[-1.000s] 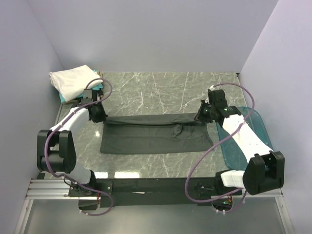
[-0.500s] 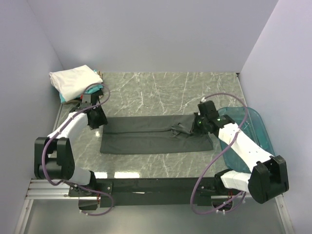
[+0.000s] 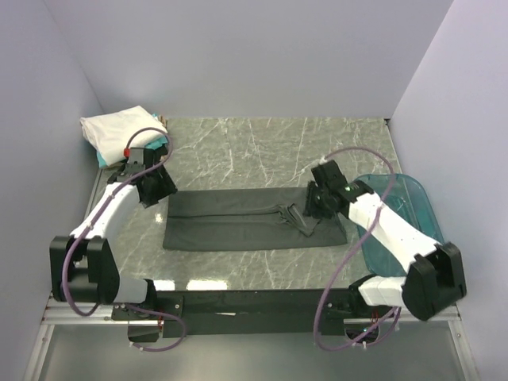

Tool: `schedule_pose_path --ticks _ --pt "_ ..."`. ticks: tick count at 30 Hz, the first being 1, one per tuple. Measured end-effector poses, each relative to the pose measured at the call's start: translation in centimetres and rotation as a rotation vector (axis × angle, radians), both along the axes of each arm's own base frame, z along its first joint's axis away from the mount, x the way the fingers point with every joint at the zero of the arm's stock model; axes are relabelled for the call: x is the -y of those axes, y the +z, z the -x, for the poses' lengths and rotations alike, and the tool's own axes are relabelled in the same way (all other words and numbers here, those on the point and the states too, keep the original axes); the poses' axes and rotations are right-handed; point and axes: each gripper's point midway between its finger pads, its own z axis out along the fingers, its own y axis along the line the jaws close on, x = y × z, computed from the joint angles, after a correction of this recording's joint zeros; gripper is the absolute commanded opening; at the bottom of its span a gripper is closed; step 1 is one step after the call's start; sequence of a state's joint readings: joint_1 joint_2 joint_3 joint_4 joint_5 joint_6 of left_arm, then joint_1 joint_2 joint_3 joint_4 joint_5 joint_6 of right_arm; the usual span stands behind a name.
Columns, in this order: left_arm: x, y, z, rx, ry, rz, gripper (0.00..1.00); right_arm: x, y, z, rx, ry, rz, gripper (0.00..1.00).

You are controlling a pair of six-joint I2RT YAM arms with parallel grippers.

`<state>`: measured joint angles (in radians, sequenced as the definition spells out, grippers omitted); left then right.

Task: Fold and stack the t-shirts
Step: Fold the tshirt

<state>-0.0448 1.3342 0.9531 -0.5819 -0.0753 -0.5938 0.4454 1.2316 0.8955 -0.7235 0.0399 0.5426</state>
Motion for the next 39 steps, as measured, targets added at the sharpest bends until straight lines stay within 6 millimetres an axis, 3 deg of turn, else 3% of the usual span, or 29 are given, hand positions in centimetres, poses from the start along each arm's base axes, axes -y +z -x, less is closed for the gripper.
schedule_pose_path --ticks 4,9,14,25,39 --pt "0.8 -1.1 -1.2 -0.03 -0.012 0.026 0.69 -2.4 0.9 -4.0 0.036 0.037 -0.032 0.43" --pt "1.3 -2.4 -1.2 -0.068 -0.02 0.039 0.68 -4.7 -1.3 -6.7 -0.013 0.075 -0.056 0.43" --pt "1.3 -2.8 -1.3 -0.078 -0.02 0.037 0.69 -5.8 -3.3 -6.3 -0.093 0.103 -0.089 0.43" --pt "1.2 -3.9 -1.1 -0.114 -0.036 0.025 0.69 -8.4 -3.9 -5.8 -0.131 0.14 -0.17 0.41" --pt "1.2 -4.9 -0.6 -0.132 -0.053 0.018 0.69 -12.5 -4.4 -2.6 -0.165 0.265 -0.146 0.4"
